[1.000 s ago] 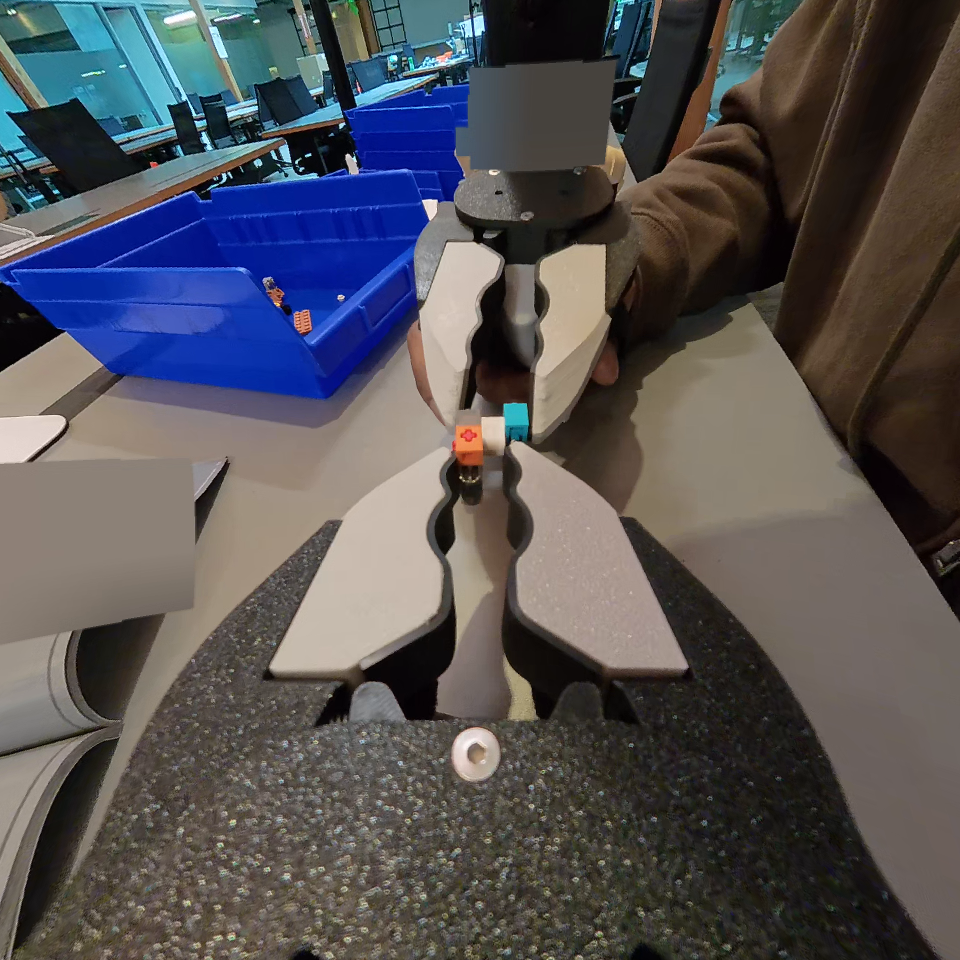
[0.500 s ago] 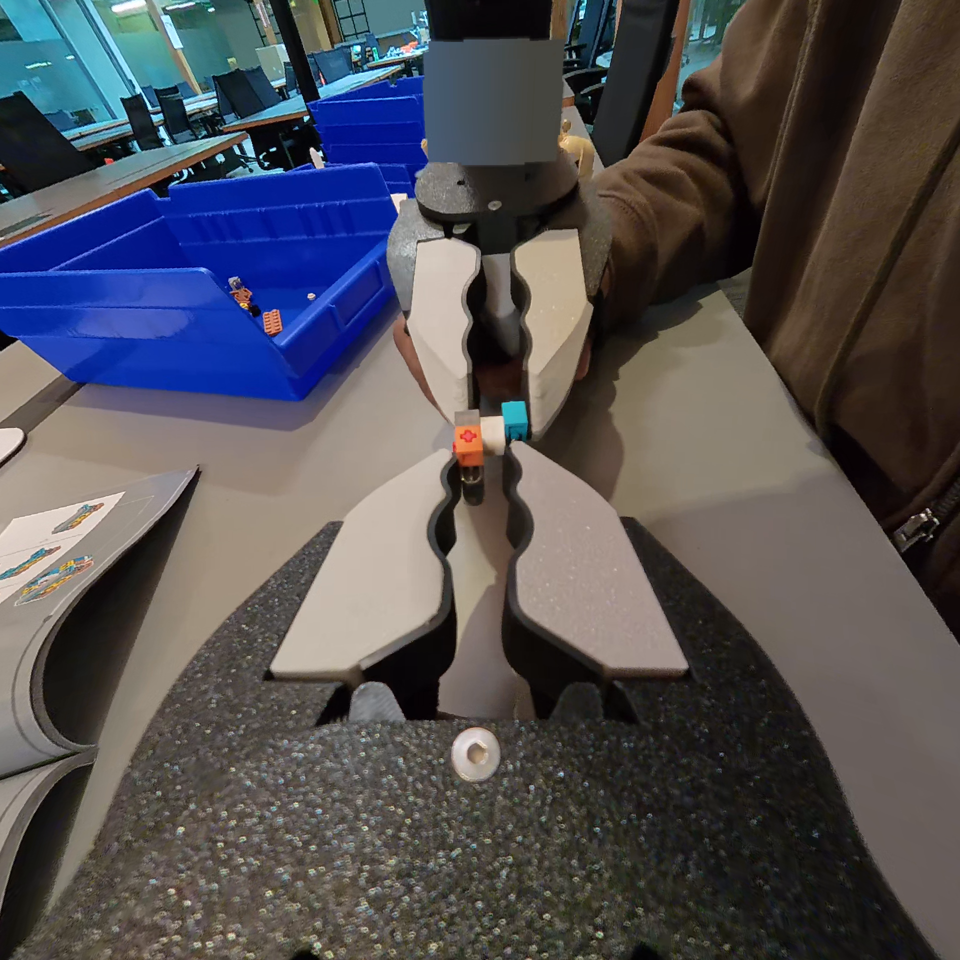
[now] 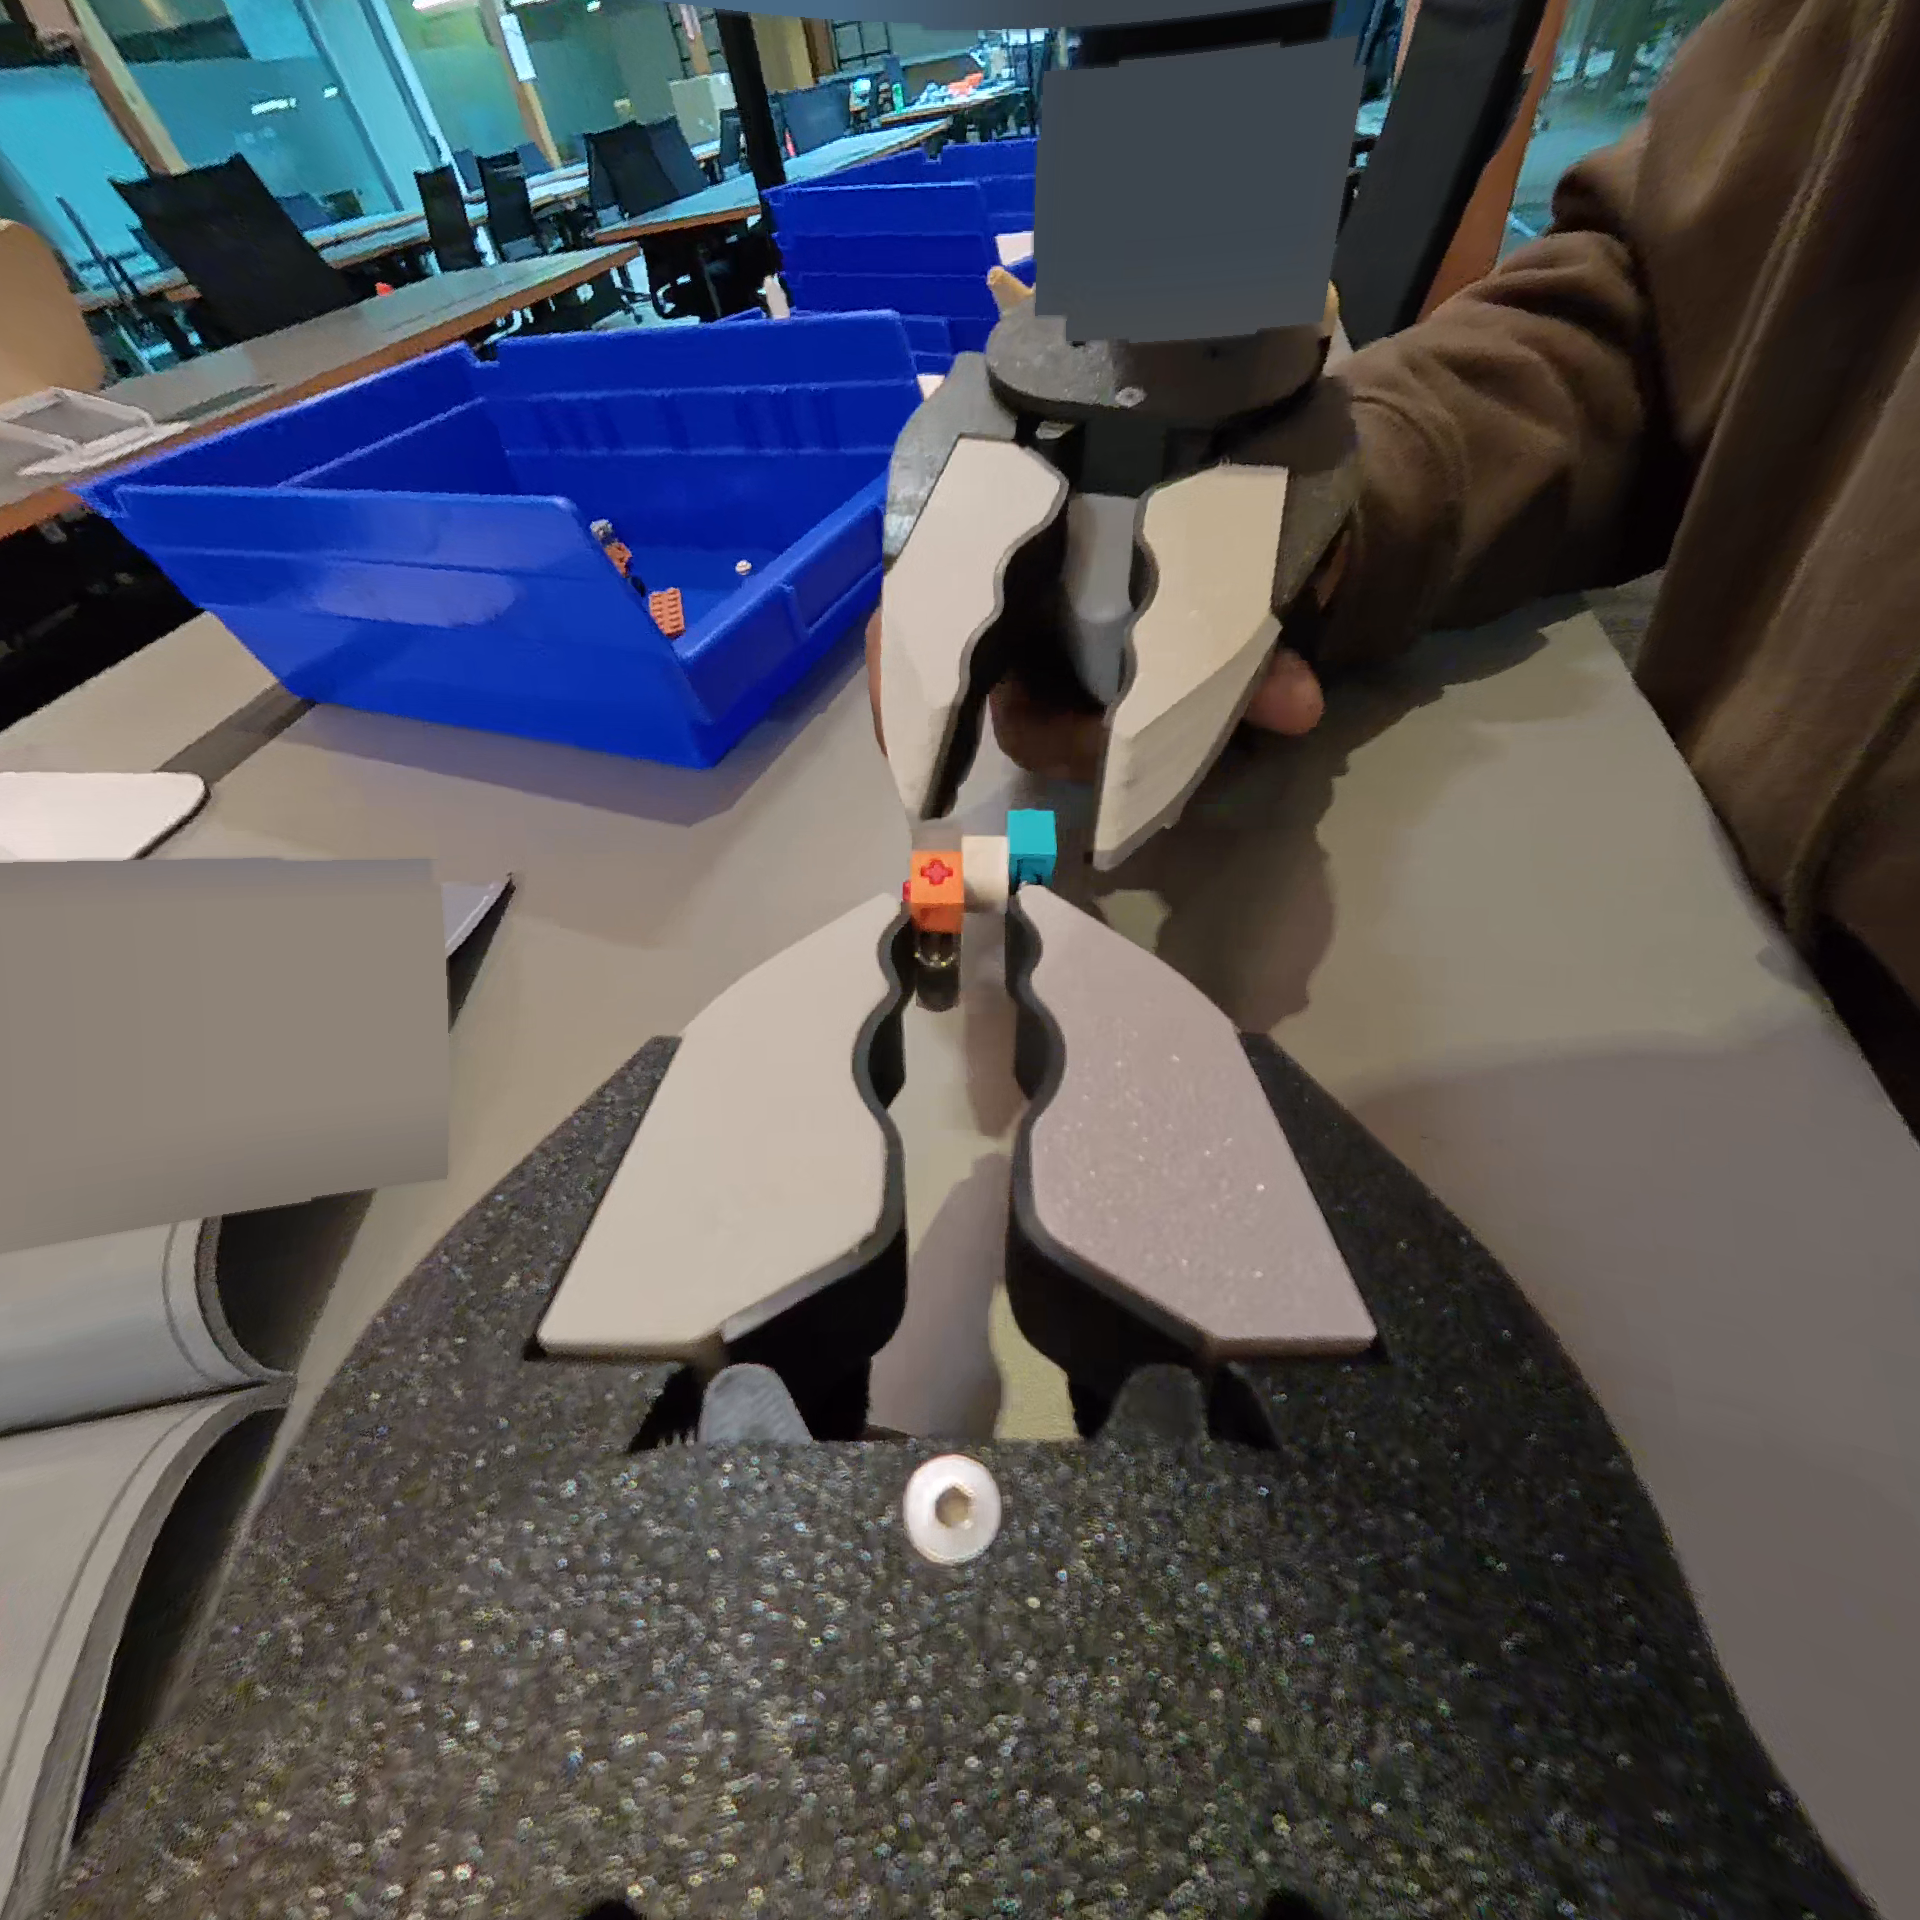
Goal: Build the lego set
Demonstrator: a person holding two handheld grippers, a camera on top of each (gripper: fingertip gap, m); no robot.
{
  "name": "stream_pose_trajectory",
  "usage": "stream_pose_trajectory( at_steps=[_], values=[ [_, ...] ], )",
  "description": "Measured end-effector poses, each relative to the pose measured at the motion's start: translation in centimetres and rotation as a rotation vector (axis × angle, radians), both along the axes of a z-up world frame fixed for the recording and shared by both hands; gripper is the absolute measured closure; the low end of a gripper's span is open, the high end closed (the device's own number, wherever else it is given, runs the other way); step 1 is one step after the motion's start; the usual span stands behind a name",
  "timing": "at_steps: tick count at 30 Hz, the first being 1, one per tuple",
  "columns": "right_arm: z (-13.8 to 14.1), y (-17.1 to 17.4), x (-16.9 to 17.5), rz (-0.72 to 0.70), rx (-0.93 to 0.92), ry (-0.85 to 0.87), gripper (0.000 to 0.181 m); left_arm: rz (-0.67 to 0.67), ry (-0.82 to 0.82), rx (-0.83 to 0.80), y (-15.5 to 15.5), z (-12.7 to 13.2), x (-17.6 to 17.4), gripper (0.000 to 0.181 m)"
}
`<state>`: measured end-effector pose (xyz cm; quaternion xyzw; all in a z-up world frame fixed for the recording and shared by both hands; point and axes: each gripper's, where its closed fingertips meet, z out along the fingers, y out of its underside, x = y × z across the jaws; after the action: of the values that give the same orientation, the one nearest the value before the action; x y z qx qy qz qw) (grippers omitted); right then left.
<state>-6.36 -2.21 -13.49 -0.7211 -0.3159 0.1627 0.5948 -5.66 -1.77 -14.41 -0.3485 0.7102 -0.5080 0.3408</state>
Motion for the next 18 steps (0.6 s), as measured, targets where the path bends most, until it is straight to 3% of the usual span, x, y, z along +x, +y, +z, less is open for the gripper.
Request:
stream_pose_trajectory(
  at_steps=[7,18],
  values=[
    [0.0,0.8,1.4,-0.068,-0.001,0.036,0.155,0.070,0.144,-0.391,1.8,0.9,0.6,0.165],
    [0.4,1.4,1.9,-0.102,0.020,0.051,0.161,0.090,0.237,-0.800,3.6,2.1,0.7,0.165]
  ],
)
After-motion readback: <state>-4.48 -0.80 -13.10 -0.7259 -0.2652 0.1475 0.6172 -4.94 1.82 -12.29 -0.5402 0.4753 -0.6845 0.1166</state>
